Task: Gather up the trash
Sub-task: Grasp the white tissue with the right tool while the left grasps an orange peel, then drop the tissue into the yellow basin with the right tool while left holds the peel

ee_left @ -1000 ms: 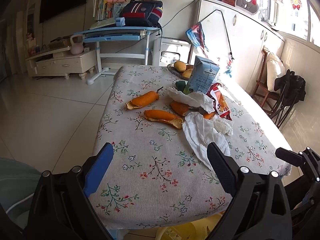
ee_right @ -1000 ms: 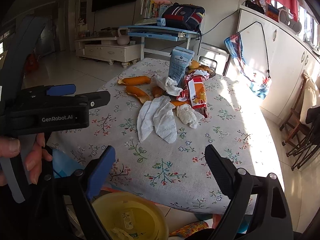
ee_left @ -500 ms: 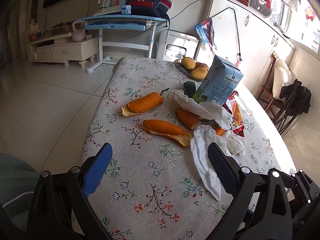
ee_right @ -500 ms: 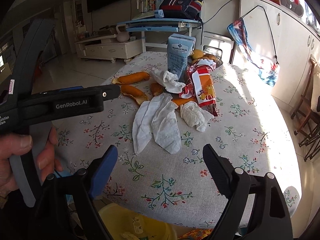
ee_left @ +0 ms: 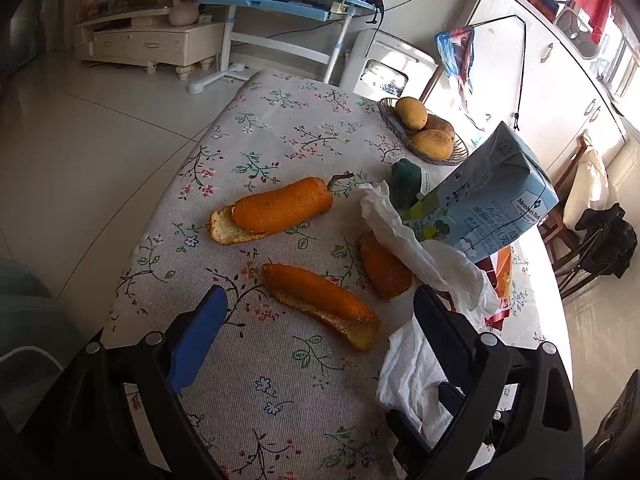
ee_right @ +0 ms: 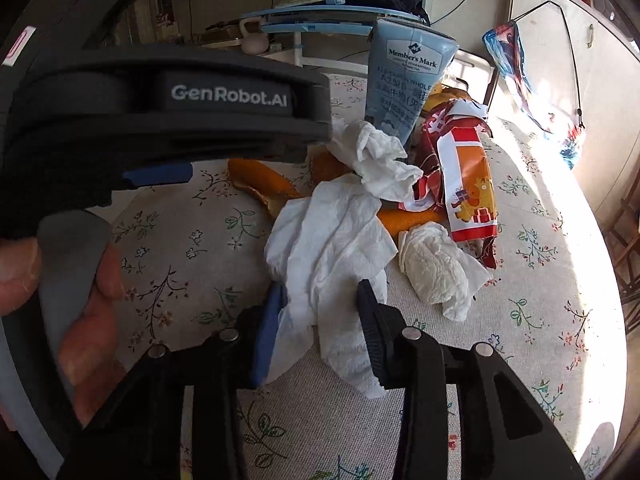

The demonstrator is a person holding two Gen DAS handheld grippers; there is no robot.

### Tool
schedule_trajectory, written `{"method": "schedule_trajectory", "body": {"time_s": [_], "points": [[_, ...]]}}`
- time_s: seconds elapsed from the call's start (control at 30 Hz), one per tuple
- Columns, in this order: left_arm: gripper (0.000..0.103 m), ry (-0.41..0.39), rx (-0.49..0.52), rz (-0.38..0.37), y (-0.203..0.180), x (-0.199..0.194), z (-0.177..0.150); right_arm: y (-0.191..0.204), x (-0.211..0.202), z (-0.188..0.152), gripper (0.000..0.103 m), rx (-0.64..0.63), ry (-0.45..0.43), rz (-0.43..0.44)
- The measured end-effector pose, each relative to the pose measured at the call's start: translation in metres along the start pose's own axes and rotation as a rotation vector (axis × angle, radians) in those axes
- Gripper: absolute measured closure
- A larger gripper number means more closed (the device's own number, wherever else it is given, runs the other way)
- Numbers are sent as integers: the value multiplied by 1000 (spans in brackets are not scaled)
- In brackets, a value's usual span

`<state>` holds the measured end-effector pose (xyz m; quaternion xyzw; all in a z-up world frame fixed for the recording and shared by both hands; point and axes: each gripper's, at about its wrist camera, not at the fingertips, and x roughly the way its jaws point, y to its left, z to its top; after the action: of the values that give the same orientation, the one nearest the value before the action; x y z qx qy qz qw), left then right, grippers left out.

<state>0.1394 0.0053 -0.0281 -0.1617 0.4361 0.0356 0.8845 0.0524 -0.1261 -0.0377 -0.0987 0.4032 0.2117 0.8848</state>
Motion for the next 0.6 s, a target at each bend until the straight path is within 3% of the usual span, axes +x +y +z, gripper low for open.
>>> {"method": "schedule_trajectory", "body": {"time_s": [0.13, 0.27, 0.37, 0.6], "points": [[27, 25, 6, 22, -3, 15, 1, -9, -8, -4, 96, 18, 9, 41], [52, 12, 62, 57, -8, 21, 1, -22, -23, -14, 97, 88, 13, 124], [82, 31, 99, 25, -8, 20, 0, -34, -34, -18, 97, 158, 10, 177], [88, -2, 202, -66, -2, -10, -23, -56, -66, -32, 97, 295, -46, 248]]}}
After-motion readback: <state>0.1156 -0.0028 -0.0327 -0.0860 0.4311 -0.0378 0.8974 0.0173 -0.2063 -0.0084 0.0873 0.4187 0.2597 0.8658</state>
